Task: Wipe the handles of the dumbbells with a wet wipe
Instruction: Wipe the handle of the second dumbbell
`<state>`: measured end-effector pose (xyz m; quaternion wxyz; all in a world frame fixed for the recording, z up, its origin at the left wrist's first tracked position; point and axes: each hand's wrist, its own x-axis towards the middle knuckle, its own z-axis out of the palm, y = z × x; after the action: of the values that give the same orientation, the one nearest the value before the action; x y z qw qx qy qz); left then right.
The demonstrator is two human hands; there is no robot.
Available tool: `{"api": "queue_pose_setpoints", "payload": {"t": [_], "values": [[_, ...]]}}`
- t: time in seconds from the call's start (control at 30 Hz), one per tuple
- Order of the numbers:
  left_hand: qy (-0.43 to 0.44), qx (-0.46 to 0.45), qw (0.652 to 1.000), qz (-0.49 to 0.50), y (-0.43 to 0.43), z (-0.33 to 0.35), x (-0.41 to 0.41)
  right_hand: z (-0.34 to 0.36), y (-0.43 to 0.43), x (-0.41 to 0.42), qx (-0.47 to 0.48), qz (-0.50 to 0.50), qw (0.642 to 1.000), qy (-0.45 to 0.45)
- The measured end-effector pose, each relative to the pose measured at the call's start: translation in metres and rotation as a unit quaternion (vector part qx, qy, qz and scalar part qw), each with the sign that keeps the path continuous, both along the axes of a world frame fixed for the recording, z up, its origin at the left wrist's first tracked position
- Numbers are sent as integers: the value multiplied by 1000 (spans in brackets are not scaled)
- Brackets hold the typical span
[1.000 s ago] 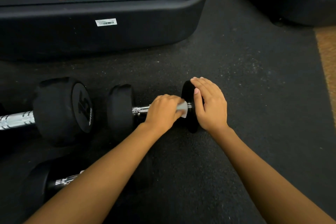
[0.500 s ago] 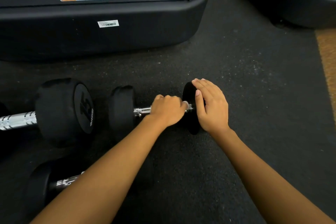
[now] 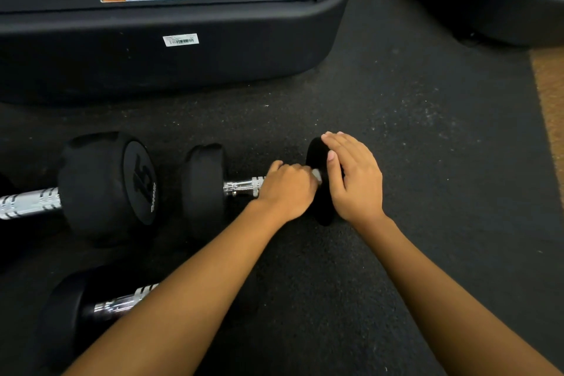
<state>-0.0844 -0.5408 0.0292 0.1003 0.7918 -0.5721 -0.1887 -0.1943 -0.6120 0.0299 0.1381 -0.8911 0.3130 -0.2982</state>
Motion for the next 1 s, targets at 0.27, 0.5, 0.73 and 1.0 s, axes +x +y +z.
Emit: {"api": "queue_pose_setpoints", "payload": {"t": [0.27,0.5,0.73,1.0], "values": [[7,29,999,44,4,-3,18,1,1,0,7,3,1000,3],[-9,-117,993,1,18,-5,6,1,0,0,1,0,1000,5],[-51,-152,987,9,17,-3,-10,1,1,0,1,1,1000,1],[-21,-136,990,24,32,1,12,2,2,0,6,-4,1000,2]]}}
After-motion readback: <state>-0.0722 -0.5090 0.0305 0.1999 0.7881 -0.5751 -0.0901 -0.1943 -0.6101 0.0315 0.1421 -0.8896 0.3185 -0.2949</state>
